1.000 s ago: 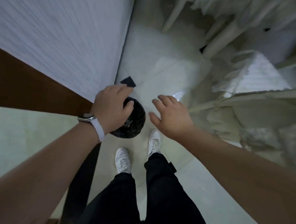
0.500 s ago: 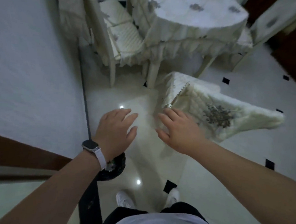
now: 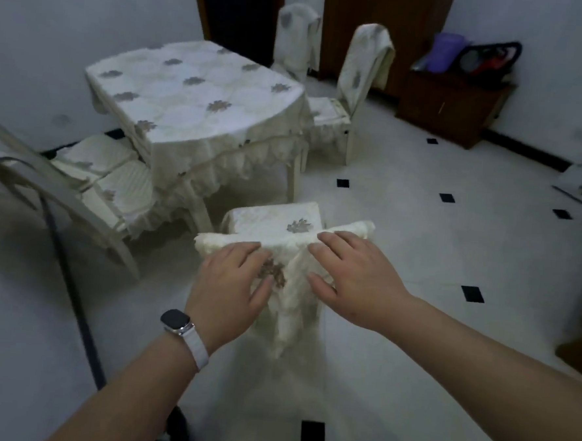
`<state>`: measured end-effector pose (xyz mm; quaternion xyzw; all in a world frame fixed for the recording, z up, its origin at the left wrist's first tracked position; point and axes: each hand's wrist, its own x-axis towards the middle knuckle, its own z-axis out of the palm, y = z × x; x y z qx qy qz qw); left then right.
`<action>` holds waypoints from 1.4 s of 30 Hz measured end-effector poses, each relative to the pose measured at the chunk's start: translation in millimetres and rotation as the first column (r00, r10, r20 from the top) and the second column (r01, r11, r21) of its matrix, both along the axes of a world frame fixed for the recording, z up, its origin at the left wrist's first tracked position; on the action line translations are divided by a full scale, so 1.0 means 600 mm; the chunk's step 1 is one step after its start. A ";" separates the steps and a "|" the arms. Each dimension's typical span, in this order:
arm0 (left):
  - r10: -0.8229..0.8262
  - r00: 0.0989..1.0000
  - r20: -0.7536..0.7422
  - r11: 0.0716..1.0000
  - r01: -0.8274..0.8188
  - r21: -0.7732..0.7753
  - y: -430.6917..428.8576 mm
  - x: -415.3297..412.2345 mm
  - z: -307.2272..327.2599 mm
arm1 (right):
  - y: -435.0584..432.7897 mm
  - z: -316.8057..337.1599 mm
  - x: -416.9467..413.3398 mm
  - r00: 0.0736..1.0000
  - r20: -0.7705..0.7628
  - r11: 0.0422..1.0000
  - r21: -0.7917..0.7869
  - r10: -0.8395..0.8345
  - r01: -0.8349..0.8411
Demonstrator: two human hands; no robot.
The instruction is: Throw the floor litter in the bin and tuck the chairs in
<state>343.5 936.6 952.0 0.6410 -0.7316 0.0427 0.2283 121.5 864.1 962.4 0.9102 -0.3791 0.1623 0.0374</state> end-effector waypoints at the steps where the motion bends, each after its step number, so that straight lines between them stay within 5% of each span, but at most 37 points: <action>1: -0.029 1.000 0.007 1.000 0.029 -0.010 -0.026 -0.038 0.007 | -0.015 0.002 -0.036 1.000 0.021 1.000 -0.014 -0.021 0.022; 15: -0.317 0.945 0.078 0.946 0.321 -0.043 -0.260 -0.458 0.065 | -0.140 0.051 -0.482 0.913 0.110 0.914 -0.053 -0.394 0.401; 25: -0.505 0.860 0.066 0.855 0.509 -0.100 -0.423 -0.594 0.045 | -0.224 0.038 -0.616 0.835 0.099 0.831 -0.086 -0.542 0.549; 37: -0.587 0.809 0.038 0.794 0.584 -0.170 -0.770 -0.672 0.028 | -0.547 0.081 -0.680 0.800 -0.082 0.804 -0.080 -0.594 0.589; 42: -0.566 0.823 0.045 0.812 0.566 -0.145 -0.885 -0.686 0.038 | -0.654 0.098 -0.692 0.805 -0.032 0.803 -0.104 -0.592 0.586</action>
